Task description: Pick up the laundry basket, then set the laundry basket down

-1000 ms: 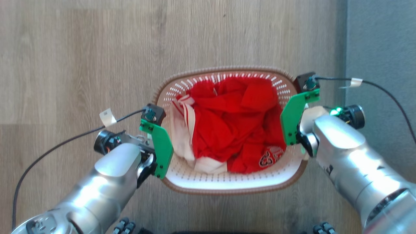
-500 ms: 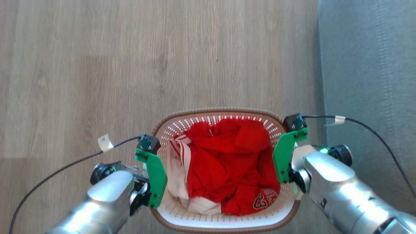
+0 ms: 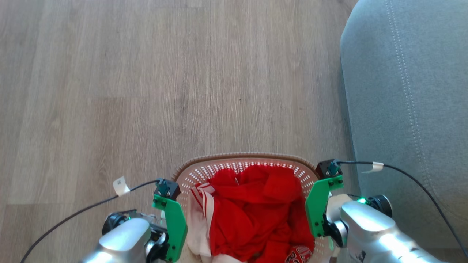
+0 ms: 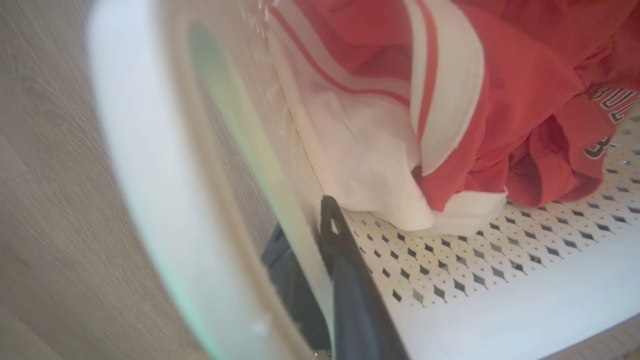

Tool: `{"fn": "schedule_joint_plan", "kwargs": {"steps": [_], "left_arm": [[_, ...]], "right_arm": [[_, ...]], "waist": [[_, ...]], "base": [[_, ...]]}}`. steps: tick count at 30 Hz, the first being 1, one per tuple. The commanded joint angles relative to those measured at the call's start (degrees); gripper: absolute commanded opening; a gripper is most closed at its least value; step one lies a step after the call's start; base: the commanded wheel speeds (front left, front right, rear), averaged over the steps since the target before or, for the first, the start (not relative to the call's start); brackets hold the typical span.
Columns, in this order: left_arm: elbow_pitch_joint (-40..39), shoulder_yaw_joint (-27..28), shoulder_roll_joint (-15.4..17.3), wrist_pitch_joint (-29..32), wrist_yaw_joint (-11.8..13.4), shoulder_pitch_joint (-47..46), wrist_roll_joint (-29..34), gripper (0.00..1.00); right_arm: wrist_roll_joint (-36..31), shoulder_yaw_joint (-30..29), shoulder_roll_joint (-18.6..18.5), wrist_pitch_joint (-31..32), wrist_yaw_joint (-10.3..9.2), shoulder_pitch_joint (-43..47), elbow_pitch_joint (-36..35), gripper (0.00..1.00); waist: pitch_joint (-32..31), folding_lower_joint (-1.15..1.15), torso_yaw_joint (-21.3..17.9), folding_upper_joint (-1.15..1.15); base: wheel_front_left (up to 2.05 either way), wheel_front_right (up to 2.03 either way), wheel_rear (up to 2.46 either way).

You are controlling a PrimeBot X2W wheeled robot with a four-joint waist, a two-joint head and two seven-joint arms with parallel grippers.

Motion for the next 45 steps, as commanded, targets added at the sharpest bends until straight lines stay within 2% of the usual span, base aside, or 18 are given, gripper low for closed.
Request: {"fn": "schedule_joint_plan", "kwargs": {"steps": [1,23,45], "left_arm": [[-0.83,0.2,1.97,0.3,-0.38,-1.36,1.04,0.0],[-1.53,0.36,1.08,2.76,0.41,-1.54,1.51,0.0],[-1.76,0.34,1.06,3.0,0.23,-1.37,1.35,0.0]], "right_arm": [[-0.87,2.01,0.77,-0.93,0.42,1.19,-0.62,0.0],[1.24,2.36,0.77,-7.32,0.42,2.1,1.95,0.0],[4.13,4.7,0.77,-5.77,0.42,2.39,1.71,0.0]], "waist": [[-0.36,0.01,0.29,-0.01],[-0.27,0.01,1.8,-0.01],[-1.1,0.01,1.49,-0.01]], "base": [[0.0,0.0,0.0],[0.0,0.0,0.0],[0.0,0.0,0.0]]}}
